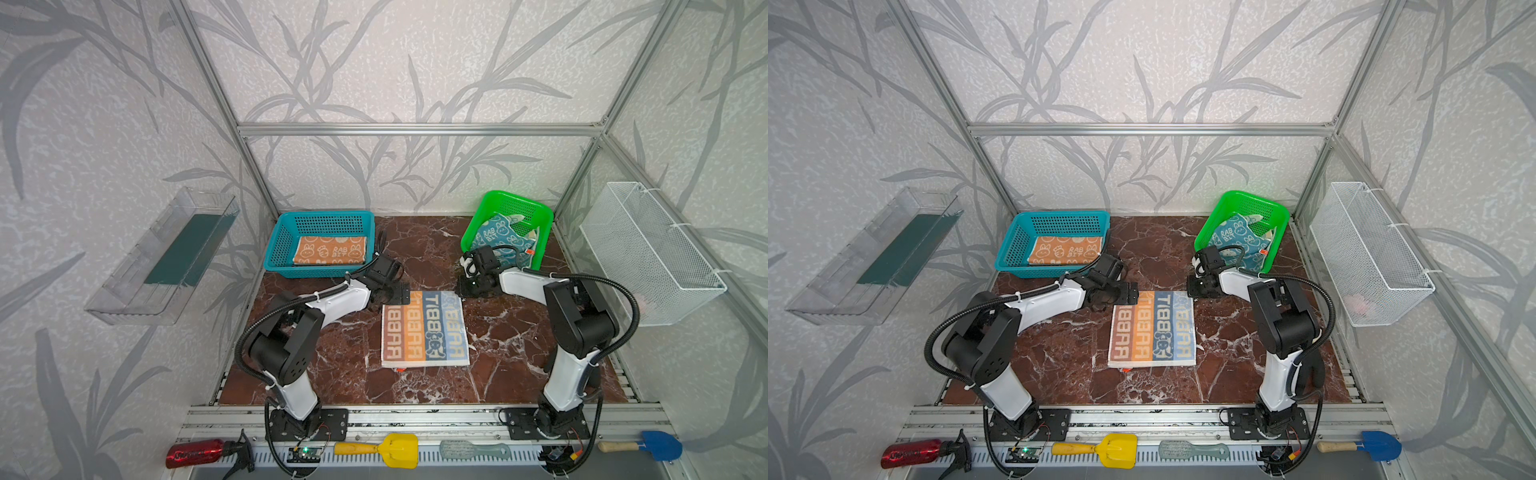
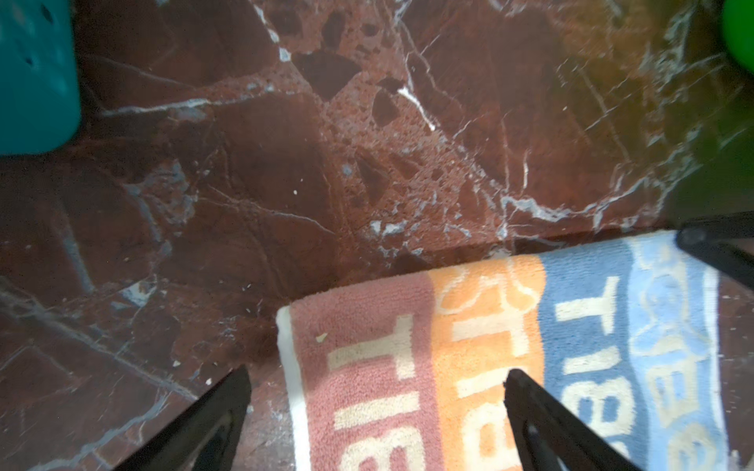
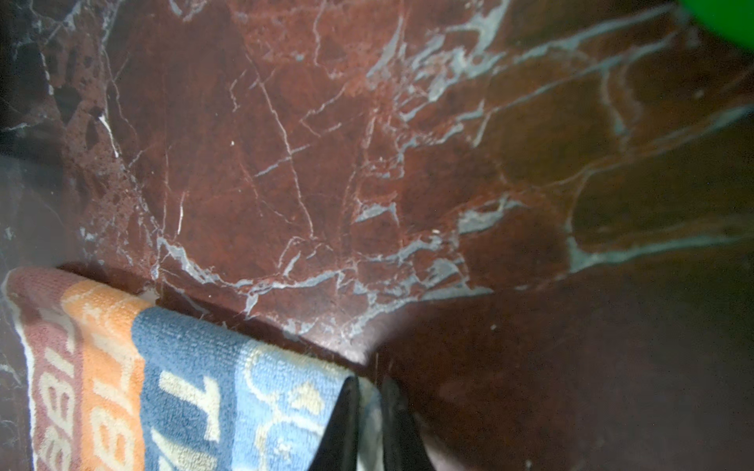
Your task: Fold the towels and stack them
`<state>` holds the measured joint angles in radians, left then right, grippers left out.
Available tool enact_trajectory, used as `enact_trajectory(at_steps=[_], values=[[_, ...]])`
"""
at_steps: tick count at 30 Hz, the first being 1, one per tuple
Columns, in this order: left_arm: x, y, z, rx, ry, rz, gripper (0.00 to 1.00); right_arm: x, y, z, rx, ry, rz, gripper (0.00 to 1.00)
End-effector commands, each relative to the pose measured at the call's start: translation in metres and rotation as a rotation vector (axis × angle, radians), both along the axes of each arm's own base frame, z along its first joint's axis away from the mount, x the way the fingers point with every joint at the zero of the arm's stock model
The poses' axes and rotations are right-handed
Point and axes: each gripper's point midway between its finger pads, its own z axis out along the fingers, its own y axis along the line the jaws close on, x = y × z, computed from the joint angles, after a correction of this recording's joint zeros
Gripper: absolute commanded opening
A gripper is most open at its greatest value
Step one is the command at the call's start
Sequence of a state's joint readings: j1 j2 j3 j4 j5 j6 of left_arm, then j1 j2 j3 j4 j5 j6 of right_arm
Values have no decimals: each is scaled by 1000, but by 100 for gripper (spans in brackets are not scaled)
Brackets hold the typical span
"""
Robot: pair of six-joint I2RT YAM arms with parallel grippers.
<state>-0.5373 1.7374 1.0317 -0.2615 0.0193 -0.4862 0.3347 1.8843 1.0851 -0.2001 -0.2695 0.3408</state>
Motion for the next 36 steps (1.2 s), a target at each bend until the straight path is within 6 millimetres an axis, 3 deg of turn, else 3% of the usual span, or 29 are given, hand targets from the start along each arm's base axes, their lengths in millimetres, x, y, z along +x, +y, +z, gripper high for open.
enact_trajectory(at_steps=[1, 10, 17, 22, 27, 30, 36], values=[[4, 6, -5, 52, 2, -14, 99, -13, -6, -19, -41, 66, 1, 11], [19, 9, -14, 60, -27, -12, 90, -14, -6, -21, -48, 68, 8, 5], [26, 10, -22, 61, -28, -23, 75, -15, -7, -20, -51, 70, 12, 4], [34, 14, -19, 40, -51, -5, 70, -15, -7, -21, -50, 75, 13, 2], [34, 13, -19, 35, -51, -14, 59, -16, -7, -21, -51, 77, 15, 2], [33, 14, -20, 38, -46, -16, 46, -16, -7, -21, -54, 77, 16, 2], [27, 16, -25, 37, -29, -18, 38, -15, -6, -19, -50, 74, 15, 2]])
